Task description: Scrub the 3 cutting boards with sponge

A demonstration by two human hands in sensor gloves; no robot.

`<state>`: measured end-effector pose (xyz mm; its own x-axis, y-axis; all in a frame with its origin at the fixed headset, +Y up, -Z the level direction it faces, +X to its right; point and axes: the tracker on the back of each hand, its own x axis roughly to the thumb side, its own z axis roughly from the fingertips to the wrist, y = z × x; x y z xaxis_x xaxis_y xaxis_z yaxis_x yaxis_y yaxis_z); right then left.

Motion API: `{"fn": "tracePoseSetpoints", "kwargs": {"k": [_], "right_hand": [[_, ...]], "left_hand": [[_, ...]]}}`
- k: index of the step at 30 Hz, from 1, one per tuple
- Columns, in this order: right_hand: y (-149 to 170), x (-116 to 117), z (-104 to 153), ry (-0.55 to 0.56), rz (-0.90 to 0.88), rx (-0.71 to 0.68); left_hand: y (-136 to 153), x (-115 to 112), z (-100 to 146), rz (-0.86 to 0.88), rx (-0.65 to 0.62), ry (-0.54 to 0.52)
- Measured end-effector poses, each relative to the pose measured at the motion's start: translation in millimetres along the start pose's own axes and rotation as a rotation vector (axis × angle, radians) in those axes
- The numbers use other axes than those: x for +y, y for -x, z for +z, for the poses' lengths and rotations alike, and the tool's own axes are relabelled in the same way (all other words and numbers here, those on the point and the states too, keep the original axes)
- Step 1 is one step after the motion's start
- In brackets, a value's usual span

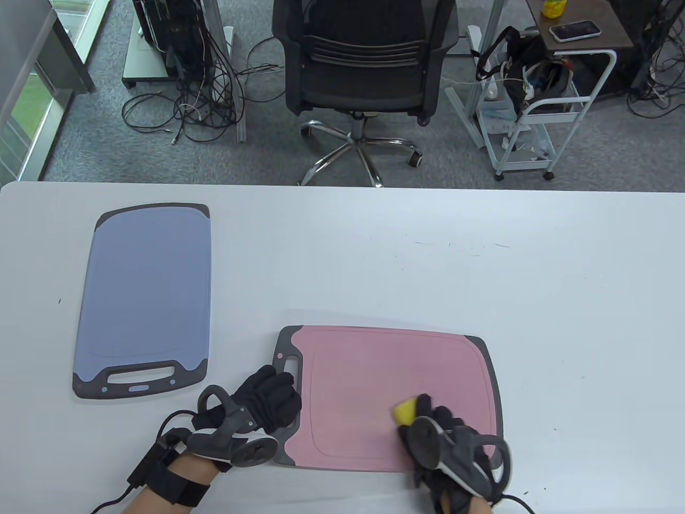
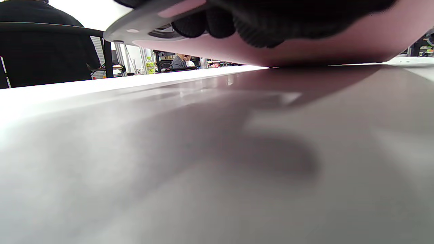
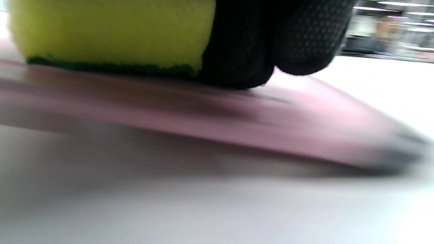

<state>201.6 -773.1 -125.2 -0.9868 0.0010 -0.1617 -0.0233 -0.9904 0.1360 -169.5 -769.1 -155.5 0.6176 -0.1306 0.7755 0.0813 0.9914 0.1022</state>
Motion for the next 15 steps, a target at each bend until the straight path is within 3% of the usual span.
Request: {"fn": "tracePoseSetpoints", "kwargs": {"k": [2,5,7,9,11,12,15], "right_hand": [[43.4,4.3,-0.8,-0.022,-0.007,0.172],[43.6,5.1,-1.6,-0.020,-0.068,0.164],[11.0,-2.1,-2.1,0.020,0.110,0.040],[-32.2,-5.1,1.8,0.037,0.035,-0.140],[-95.6,-8.6,13.1,0.060,-0.015,-0.338],[-133.3,-11.2,22.8,0.086,0.010,-0.450],[-201.4,-17.5,44.4,0.087,0.079,-0.653]], "left_hand": [[-1.9,0.2,-0.7,-0.014,-0.001,0.005],[-3.2,-0.1,-2.5,-0.033,0.002,0.021],[-0.8,-0.4,-3.3,-0.023,0.015,0.025],[-1.1,-0.8,-4.2,-0.025,0.016,0.033],[-2.0,-1.0,-4.5,-0.038,0.020,0.039],[-2.3,-1.2,-5.0,-0.044,0.024,0.043],[-1.0,-1.5,-5.6,-0.045,0.039,0.052]]}}
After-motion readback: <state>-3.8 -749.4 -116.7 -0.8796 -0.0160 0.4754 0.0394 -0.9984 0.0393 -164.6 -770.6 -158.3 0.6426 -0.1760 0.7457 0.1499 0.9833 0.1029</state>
